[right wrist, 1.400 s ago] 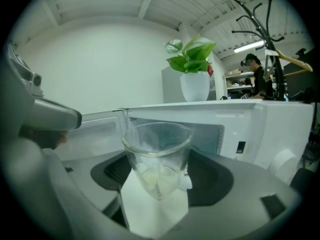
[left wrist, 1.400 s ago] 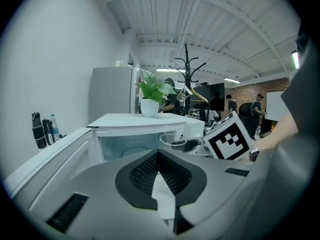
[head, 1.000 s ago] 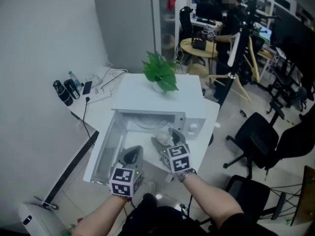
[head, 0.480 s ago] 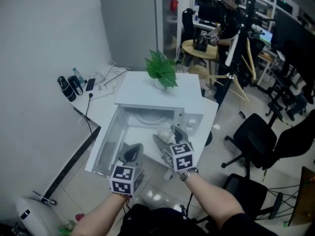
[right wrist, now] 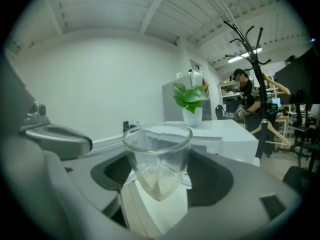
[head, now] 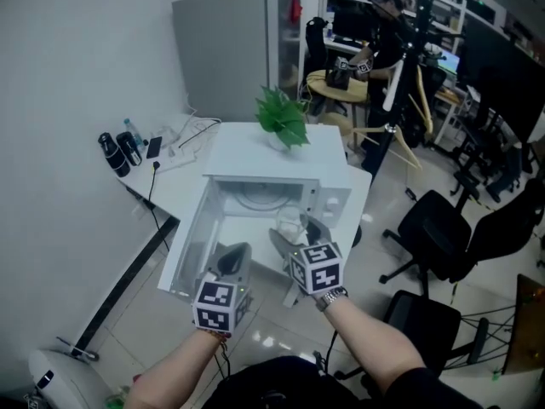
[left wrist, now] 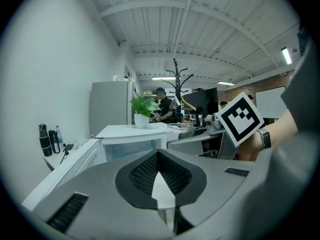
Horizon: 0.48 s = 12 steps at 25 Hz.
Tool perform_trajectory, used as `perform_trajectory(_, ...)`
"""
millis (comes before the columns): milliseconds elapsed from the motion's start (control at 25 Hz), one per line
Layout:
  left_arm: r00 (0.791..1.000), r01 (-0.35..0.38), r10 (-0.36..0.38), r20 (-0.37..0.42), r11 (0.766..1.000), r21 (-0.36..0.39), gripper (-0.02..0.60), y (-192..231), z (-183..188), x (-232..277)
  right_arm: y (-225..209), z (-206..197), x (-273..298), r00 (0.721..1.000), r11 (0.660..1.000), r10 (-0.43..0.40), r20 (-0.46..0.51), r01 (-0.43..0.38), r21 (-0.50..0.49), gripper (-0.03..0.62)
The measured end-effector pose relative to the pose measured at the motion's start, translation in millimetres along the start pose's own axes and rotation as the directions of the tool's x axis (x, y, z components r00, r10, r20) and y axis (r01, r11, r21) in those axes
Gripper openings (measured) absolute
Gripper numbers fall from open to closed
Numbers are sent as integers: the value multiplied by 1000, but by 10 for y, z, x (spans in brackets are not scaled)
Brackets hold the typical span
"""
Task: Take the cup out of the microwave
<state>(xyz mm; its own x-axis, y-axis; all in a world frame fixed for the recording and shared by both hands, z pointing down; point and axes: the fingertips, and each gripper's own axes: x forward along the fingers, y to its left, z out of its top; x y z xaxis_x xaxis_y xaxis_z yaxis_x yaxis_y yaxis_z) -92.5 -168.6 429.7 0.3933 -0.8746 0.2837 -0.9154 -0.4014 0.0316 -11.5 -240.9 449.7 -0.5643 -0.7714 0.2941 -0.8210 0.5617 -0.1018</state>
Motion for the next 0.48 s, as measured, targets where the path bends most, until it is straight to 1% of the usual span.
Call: perform_trajectory(480,996,88,-88,21,996,9,-4,52,-12,-524,451,42,-423,998,998,-65,11,65,11,373)
